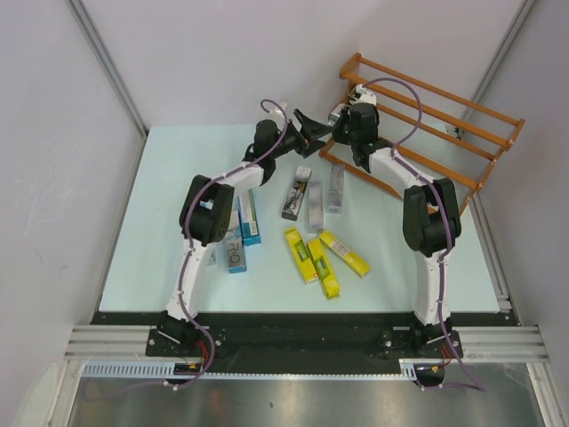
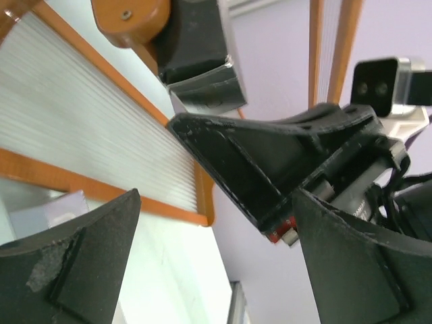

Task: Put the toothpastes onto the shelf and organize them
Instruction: Place the toothpaste on the shelf.

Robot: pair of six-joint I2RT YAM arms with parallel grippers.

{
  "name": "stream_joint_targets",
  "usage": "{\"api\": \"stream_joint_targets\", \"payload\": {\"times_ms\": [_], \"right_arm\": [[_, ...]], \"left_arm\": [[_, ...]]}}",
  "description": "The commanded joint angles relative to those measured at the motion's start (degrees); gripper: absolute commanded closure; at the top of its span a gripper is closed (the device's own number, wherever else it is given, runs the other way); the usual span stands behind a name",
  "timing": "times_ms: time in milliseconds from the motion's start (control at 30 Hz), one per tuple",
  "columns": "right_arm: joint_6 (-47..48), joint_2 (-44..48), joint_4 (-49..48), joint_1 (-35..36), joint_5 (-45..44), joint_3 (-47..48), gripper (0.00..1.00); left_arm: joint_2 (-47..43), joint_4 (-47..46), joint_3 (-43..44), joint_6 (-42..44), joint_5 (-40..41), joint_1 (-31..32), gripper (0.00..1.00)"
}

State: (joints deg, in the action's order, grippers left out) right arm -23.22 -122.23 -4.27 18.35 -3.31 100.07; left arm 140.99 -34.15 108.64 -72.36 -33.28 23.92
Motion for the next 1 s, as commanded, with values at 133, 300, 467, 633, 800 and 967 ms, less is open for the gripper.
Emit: {"api": "stream_joint_targets", "payload": {"times_ms": [133, 300, 467, 633, 800, 967], "right_arm": [[1.25, 8.59, -3.11, 1.34, -2.23, -4.7, 0.9], [-0.33, 15.7, -3.55, 2.39, -3.1, -11.82, 0.9], [-1.38, 23.78, 0.31, 4.94, -4.07, -18.85, 0.89], [-1.21, 33.7, 7.66, 10.03, -7.4, -22.81, 0.87], [-3.93, 44.7, 12.97, 12.41, -10.13, -30.52, 0.83], [-7.53, 60.16, 17.8, 11.45, -13.55, -39.15, 0.69]], "left_arm": [[-21.0, -5.32, -17.74, 13.1, 0.58, -1.77, 0.0], [-34.43, 4.07, -30.31, 23.46, 3.04, -2.04, 0.0], [-43.51, 16.28, -38.93, 32.27, 10.58, -1.43, 0.0], [-50.97, 30.27, -44.12, 40.44, 21.13, -0.11, 0.0], [-55.64, 42.04, -46.41, 45.99, 33.18, 2.18, 0.0], [-57.49, 44.17, -48.96, 47.13, 35.21, 2.79, 0.0]]}}
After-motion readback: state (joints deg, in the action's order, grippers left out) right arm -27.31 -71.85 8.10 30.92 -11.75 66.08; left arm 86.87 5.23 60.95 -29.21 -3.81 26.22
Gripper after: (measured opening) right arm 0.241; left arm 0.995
